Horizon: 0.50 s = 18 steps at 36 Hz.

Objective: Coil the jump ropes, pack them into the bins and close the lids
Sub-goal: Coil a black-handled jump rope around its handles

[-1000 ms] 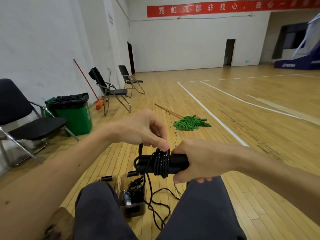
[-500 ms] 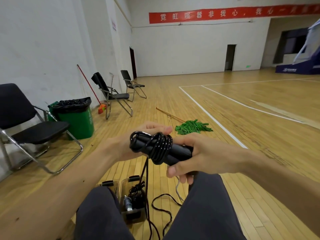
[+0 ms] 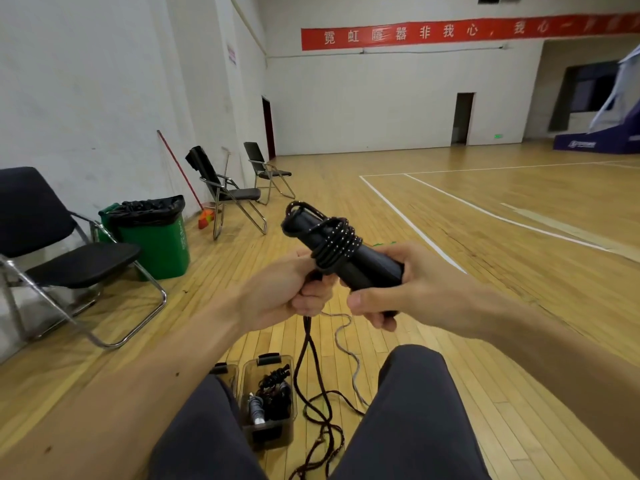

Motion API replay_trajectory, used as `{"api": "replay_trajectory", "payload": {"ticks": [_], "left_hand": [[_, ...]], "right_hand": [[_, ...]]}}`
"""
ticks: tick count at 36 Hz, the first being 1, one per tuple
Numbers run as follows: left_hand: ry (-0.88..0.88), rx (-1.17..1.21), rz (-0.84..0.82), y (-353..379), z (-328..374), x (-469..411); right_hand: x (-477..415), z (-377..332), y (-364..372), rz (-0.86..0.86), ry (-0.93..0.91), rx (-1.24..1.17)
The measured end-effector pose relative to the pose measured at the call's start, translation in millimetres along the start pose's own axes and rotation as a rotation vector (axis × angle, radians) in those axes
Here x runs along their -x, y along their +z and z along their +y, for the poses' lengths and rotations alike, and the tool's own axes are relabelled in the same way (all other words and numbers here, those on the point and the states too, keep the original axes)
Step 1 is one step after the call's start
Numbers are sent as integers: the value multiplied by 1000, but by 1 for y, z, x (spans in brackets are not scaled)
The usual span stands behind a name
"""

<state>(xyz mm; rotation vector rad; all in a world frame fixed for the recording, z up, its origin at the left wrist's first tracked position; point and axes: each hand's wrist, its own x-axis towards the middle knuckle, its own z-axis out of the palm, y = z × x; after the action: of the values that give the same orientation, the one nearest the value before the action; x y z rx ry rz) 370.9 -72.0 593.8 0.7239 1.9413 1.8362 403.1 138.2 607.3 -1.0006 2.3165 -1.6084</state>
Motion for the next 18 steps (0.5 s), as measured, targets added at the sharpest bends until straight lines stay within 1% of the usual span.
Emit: {"api": "replay_trajectory", "payload": {"ticks": [3,8,11,14,16,18], "left_hand": [[-20,-12,21,1,-4,1],[-108,-33,19,6,-14,5],[-146,-113,45,9,-16,6],[-160,-371,75,15,-14,6],[-116,-659,98,25,-12,7],[-62,-956,131,33,-14,6]], "right_hand": [[0,2,-1,22,-5,8],[-7,4,-12,222,21,-30],[-11,13,-21,296,89,70],[-13,29,-24,321,169,144],[-15,38,-23,324,200,169],[-18,45,-19,308,211,248]]}}
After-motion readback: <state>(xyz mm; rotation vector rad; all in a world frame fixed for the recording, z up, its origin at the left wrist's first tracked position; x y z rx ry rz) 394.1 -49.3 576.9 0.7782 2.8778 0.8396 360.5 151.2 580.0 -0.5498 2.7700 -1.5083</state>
